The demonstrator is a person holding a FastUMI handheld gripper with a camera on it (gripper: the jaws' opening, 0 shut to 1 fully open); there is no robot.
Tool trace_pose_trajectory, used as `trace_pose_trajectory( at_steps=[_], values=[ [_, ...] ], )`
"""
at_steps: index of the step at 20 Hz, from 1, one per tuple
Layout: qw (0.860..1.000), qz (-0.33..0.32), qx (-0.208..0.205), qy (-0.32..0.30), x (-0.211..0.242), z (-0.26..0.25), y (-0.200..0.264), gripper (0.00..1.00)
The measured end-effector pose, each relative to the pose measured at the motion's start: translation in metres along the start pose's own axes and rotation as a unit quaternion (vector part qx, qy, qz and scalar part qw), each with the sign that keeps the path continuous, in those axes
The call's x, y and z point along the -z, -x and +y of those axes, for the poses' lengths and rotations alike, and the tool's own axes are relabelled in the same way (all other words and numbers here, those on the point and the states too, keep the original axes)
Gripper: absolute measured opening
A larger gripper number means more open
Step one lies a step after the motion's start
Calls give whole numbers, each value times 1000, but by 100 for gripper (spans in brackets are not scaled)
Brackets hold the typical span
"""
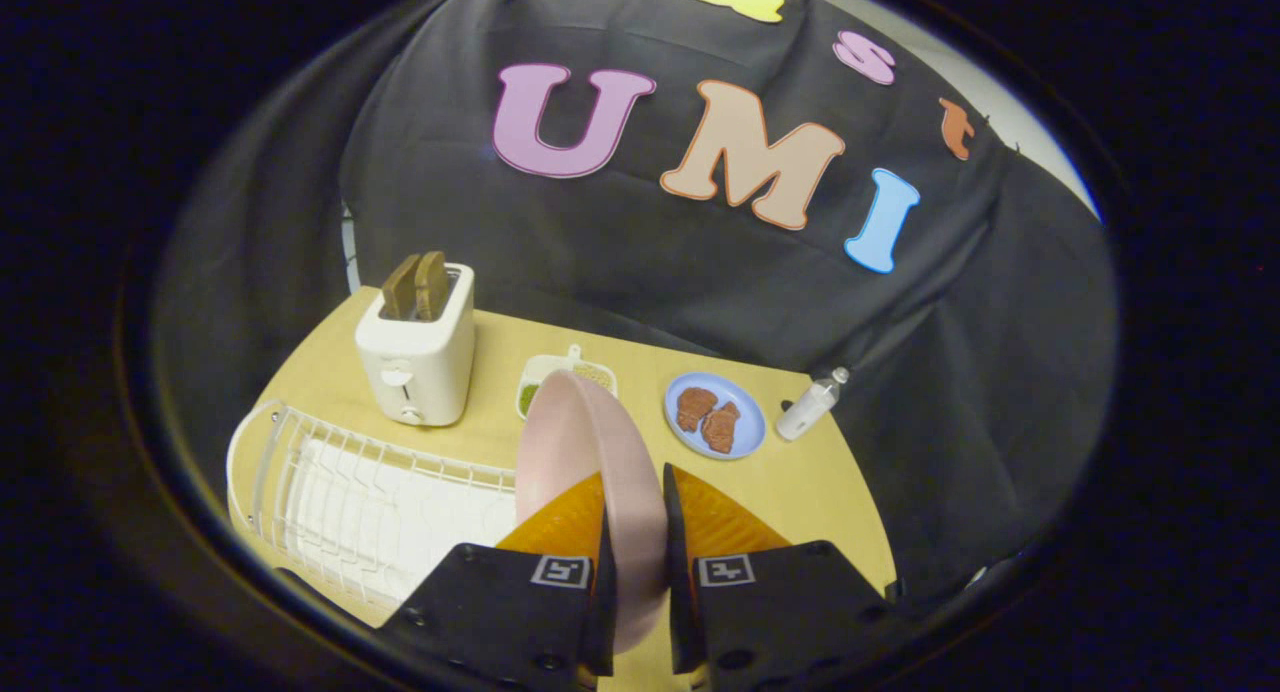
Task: Take the plate from the dish rack, then take the spoon from the basket and place it into the plate.
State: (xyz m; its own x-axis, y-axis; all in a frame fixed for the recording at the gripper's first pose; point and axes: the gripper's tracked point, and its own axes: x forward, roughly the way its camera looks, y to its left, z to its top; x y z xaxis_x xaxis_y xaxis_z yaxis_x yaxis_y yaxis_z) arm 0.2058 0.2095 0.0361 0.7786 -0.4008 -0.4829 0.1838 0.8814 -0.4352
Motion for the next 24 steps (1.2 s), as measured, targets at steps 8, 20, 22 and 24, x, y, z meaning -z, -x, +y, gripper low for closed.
trace_pose_trajectory(
  at_steps=[8,20,22,24],
  values=[
    [994,-33,-66,-76,21,-69,59,25],
    [973,9,-135,-186,200,-157,68,25],
    [969,19,-144,-200,226,-159,58,25],
    [962,29,-159,-221,249,-154,48,25]
  ],
)
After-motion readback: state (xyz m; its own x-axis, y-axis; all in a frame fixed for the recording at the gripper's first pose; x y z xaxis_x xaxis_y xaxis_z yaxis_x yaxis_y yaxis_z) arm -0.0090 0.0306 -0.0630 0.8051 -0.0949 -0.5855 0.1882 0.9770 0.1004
